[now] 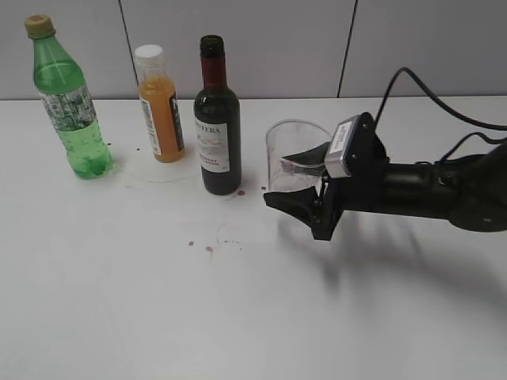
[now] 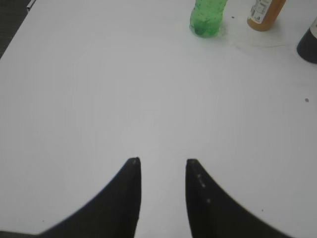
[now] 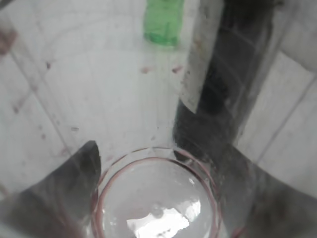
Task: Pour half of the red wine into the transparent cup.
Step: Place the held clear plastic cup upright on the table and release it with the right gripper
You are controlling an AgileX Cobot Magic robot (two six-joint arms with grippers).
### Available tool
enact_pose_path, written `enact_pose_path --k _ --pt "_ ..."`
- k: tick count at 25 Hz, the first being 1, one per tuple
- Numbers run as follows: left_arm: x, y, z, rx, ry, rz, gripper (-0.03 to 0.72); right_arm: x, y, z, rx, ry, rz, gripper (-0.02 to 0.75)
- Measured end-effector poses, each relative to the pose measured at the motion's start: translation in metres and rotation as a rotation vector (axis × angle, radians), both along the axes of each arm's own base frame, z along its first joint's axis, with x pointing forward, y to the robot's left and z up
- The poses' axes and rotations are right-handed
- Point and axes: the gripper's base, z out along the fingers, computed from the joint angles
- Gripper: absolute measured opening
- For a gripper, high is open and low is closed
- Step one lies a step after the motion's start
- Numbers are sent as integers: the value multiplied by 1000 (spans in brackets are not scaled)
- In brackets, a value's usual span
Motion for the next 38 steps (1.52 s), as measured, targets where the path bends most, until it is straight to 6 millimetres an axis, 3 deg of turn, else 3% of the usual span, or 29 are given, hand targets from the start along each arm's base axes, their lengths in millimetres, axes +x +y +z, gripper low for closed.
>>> enact_pose_path --k 7,13,18,24,28,31,34,38 --pt "0 0 0 0 0 0 239 12 48 -25 -46 -44 228 511" --pt "0 0 0 0 0 0 239 20 67 -46 -41 4 264 511" --pt "0 0 0 0 0 0 239 22 70 -58 -63 24 328 511" --pt "0 0 0 0 0 0 239 19 71 -58 -82 44 409 514" --pt "0 0 0 0 0 0 239 19 71 -59 -82 63 408 645" --pt "0 0 0 0 0 0 239 18 71 -58 -83 67 413 669" --pt "0 0 0 0 0 0 239 16 64 -61 -77 93 399 674" --pt "0 0 0 0 0 0 239 10 41 -60 -75 122 352 676"
